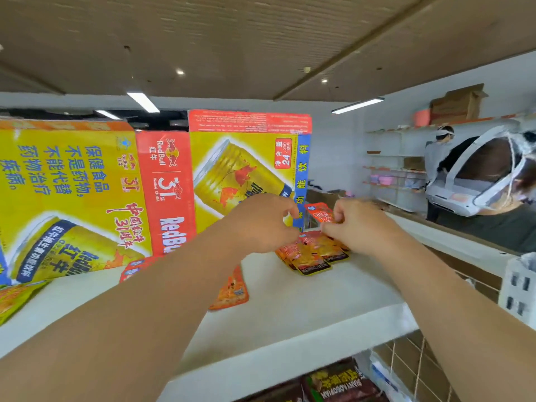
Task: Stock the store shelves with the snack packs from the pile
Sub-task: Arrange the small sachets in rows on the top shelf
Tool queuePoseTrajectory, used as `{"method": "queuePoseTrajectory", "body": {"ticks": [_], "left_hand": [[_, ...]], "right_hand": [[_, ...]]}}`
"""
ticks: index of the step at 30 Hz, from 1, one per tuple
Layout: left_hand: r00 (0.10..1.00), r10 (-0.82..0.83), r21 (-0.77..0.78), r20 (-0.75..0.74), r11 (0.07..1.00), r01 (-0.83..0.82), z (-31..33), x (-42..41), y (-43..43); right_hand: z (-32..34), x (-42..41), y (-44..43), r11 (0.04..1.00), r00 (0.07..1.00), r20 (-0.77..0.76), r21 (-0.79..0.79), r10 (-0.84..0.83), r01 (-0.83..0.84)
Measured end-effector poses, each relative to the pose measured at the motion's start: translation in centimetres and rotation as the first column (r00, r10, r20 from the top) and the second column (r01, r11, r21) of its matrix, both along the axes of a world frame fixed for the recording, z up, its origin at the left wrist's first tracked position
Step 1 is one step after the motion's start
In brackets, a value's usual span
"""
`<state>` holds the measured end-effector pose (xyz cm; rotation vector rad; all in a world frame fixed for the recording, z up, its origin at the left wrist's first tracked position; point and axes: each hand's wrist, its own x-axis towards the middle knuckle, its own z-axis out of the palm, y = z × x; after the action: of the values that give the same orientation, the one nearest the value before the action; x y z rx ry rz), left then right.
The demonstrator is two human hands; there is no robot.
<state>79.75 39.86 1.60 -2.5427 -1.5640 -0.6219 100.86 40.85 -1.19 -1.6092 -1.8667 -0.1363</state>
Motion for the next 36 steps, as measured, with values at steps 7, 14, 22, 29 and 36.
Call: {"method": "queuePoseTrajectory", "body": {"ticks": [7,14,22,29,36], "left_hand": [[1.000,0.028,-0.017,-0.012,0.999,-0.028,-3.8,1.6,2.2],[1.000,-0.006,-0.115,-0.019,0.993,0.004,-3.9,1.9,1.1],[0.976,-0.030,-0.216,-0.216,0.976,-0.018,-3.9,2.9,0.3],[0.977,-0.057,-0.217,-0.207,0.976,0.011,-4.0,2.7,0.5],[0.981,-0.079,-0.199,-0.175,0.979,0.043,-4.3,2.5,0.9]], "right_hand": [[-1.2,0.3,3.3,0.989,0.998,0.051,-0.144,0.026,-0.018],[-2.1,0.1,3.0,0.988,0.992,0.122,-0.155,0.032,-0.013],[-3.1,-0.3,4.2,0.981,0.980,0.197,-0.190,0.012,0.026],[-3.1,-0.2,4.3,0.968,0.986,0.161,-0.250,0.031,0.011],[-2.6,-0.4,3.1,0.960,0.992,0.109,-0.277,0.070,-0.037]]}}
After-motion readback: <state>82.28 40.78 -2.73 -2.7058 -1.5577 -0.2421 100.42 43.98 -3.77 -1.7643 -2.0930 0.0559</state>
